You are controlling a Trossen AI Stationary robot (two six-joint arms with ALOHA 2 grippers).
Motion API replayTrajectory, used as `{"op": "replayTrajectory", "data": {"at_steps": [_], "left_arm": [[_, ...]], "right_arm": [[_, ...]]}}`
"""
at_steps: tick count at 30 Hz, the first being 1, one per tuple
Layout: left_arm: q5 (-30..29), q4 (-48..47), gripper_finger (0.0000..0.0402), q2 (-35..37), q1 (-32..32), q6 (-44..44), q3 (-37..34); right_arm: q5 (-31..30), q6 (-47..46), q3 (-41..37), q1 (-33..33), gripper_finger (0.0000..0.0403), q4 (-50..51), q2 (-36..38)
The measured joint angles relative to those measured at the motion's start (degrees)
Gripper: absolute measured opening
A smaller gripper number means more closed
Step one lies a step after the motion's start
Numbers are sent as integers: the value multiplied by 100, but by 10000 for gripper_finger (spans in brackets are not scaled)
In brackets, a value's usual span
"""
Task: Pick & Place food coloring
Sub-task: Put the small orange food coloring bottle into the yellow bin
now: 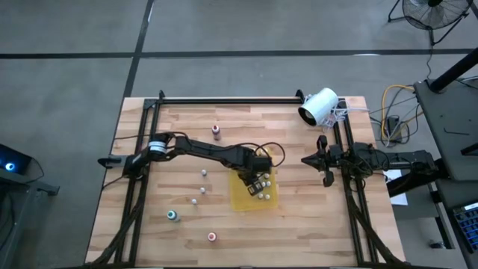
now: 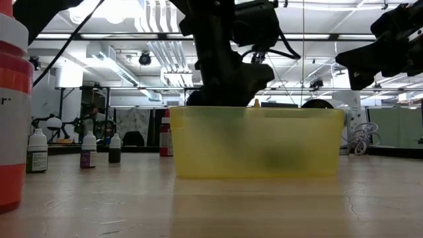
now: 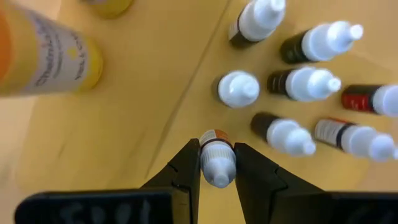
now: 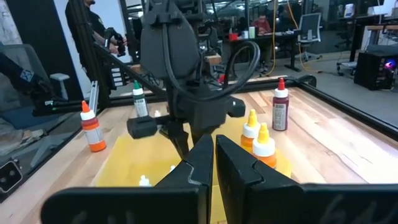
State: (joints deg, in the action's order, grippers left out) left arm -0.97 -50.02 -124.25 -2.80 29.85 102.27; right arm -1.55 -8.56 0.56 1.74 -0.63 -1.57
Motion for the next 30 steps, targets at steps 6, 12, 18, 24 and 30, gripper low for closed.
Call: {"op": "replayTrajectory", "data": {"at_steps": [6, 12, 18, 24, 30], "left_arm": [[2, -70, 58, 9, 50, -22, 101], [11, -52, 58, 7, 48, -22, 85], [17, -54, 58, 7, 48, -21, 70], [47, 39, 58, -80, 48, -24, 48], [116, 51, 58, -155, 50, -31, 45]], "right_arm": [[-10, 0, 0, 0, 13, -12, -15], [-1, 6, 0, 0, 13, -9, -15], [-1, 13, 2, 0, 13, -8, -15], [-3, 13, 0, 0, 13, -8, -15], [-1, 13, 0, 0, 13, -10, -15]]}}
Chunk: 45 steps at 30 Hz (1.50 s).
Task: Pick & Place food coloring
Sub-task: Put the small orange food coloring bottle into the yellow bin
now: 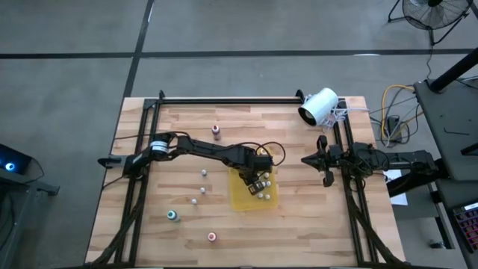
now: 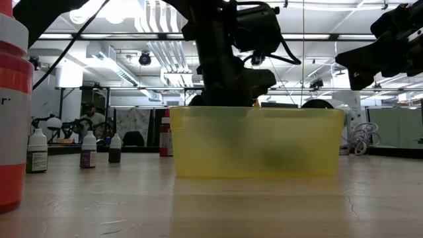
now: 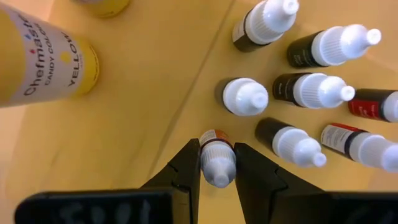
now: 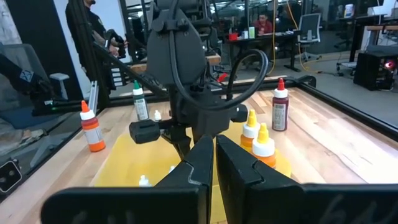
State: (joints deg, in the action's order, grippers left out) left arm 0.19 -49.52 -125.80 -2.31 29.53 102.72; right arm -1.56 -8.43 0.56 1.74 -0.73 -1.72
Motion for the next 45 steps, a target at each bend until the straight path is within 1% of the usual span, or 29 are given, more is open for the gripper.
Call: {"op": "replayTrajectory", "data": {"at_steps": [7, 14, 30, 33, 40, 45], "left_arm": [[-5, -2, 58, -7, -2, -71, 0], [-179, -1, 58, -7, -2, -77, 0], [-160, 68, 59, -7, -2, -128, -66], [-118, 114, 71, -7, -2, -140, -66], [-60, 99, 117, -11, -2, -78, -74], [76, 96, 123, -11, -4, -84, -74]], "right_arm": [[0, 0, 1, 0, 13, 2, 0], [-1, -9, 0, 0, 13, 2, 0], [-2, -12, 2, 0, 13, 2, 0], [-1, 0, 0, 0, 13, 0, 0], [0, -9, 2, 0, 13, 2, 0], [-2, -13, 0, 0, 13, 0, 0]]}}
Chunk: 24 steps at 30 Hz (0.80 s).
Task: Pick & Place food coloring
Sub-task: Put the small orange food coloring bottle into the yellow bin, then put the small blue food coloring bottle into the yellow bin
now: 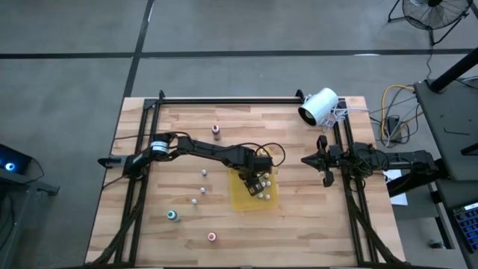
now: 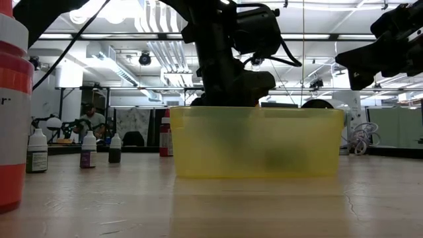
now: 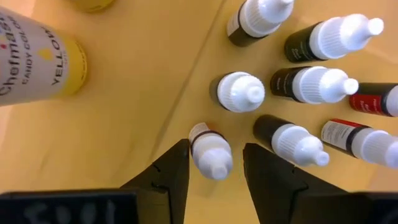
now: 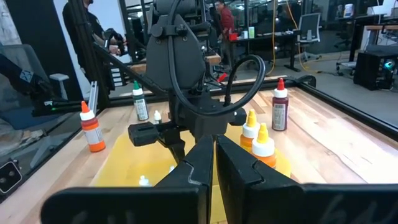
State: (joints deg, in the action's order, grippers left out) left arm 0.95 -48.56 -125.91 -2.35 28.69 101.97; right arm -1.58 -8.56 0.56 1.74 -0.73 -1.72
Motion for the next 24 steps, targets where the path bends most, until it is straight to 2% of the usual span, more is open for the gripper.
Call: {"op": "replayTrajectory", "data": {"at_steps": [24], "left_arm": [[72, -990, 124, 195, 26, -331, 760]], "right_arm": [[0, 9, 2, 0, 13, 0, 2]]}}
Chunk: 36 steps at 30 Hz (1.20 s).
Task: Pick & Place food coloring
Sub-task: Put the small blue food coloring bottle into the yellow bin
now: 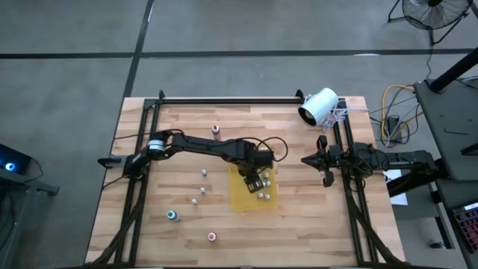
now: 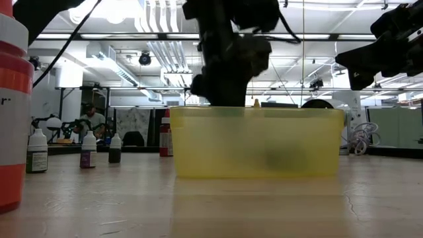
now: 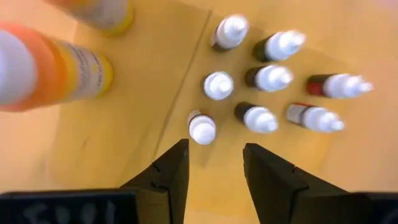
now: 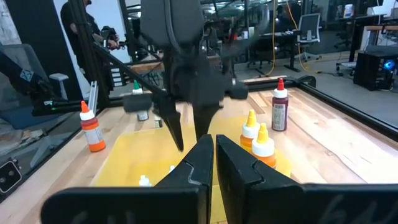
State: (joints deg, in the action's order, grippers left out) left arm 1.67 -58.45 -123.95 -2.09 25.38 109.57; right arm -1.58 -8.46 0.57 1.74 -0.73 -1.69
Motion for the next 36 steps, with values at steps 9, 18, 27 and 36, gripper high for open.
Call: {"op": "replayTrajectory", "data": {"at_steps": [9, 18, 27, 36], "left_arm": [[13, 4, 124, 332, -96, -27, -89], [4, 251, 124, 853, -176, -33, -880], [-3, 423, 124, 1982, -188, -30, -1989], [-4, 743, 124, 3122, -188, -97, -3714]], "right_arm": [[0, 2, -1, 0, 13, 0, 0], [2, 0, -2, 0, 13, 6, -31], [2, 0, -2, 0, 13, 4, -35], [-1, 4, 0, 0, 13, 0, -41]]}}
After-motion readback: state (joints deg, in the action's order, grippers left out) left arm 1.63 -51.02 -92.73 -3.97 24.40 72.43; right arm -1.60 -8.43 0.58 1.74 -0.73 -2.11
